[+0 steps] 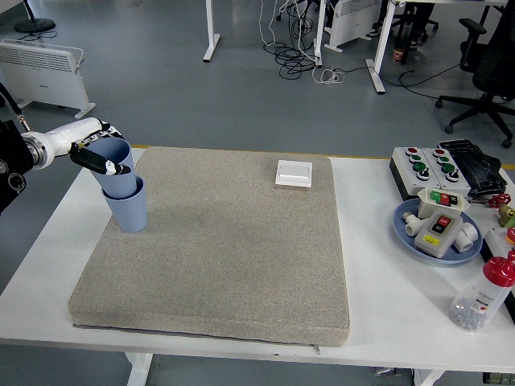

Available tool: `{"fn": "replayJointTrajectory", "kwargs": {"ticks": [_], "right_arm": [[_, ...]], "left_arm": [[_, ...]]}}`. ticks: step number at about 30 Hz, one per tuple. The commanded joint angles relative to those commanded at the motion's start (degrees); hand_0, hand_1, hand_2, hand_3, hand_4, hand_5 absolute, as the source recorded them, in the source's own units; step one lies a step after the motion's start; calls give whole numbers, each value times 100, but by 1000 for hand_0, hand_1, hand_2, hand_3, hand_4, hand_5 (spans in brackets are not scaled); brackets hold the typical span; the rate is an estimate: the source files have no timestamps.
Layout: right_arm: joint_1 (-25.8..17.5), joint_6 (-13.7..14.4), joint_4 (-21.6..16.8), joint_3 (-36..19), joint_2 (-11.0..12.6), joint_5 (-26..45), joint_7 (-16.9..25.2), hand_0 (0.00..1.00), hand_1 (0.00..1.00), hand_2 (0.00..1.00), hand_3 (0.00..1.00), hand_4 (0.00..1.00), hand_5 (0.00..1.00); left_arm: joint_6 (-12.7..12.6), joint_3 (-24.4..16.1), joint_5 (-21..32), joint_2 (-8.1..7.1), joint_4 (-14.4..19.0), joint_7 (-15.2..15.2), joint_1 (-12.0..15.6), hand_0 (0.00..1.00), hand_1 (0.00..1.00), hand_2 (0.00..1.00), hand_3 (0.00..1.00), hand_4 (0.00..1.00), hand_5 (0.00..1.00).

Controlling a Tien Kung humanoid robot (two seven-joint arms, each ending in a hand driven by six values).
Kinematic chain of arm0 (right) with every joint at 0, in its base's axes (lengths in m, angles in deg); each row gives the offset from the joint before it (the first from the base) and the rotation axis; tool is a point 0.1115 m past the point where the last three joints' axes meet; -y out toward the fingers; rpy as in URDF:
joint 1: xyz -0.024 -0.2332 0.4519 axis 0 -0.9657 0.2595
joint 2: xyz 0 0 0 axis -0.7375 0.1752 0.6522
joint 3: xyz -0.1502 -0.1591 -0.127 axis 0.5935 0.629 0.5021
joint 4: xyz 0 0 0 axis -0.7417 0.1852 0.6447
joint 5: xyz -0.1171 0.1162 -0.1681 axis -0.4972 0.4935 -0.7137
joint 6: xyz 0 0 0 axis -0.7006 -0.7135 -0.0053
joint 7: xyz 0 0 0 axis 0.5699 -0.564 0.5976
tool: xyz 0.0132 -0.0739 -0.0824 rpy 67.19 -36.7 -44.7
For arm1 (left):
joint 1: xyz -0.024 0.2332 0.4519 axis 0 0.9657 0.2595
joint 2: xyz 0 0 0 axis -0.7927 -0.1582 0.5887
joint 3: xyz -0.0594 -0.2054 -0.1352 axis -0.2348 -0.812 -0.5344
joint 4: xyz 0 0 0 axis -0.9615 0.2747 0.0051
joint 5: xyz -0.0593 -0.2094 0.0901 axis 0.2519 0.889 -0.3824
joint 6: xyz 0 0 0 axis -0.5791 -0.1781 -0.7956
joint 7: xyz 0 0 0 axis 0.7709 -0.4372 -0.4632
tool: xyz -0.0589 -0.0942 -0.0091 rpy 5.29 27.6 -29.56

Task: Push cup pick cup insert cup

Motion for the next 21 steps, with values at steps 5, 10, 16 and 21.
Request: {"fn": "replayJointTrajectory", "kwargs": {"ticks": [5, 10, 16, 21], "right_arm": [[-7, 1, 0, 6, -2, 6, 2, 770, 710, 710, 613, 272, 556], [-11, 2, 0, 4, -3, 2, -1, 770, 710, 710, 614, 273, 556], [-24, 3, 0, 12, -2, 4, -4, 770, 710, 710, 614, 273, 556], [-34, 4, 0, 18, -1, 10, -3, 769, 709, 710, 614, 273, 556]], "left_arm": [[-49, 20, -22, 25, -79, -33, 14, 796, 835, 941, 902, 895, 433], [-51, 33, -38, 49, -160, -14, 16, 829, 868, 985, 932, 925, 474], [-50, 21, -56, 59, -212, -12, 29, 846, 881, 994, 940, 951, 508], [-69, -8, -65, 51, -177, -41, 39, 849, 883, 995, 948, 954, 514]]}}
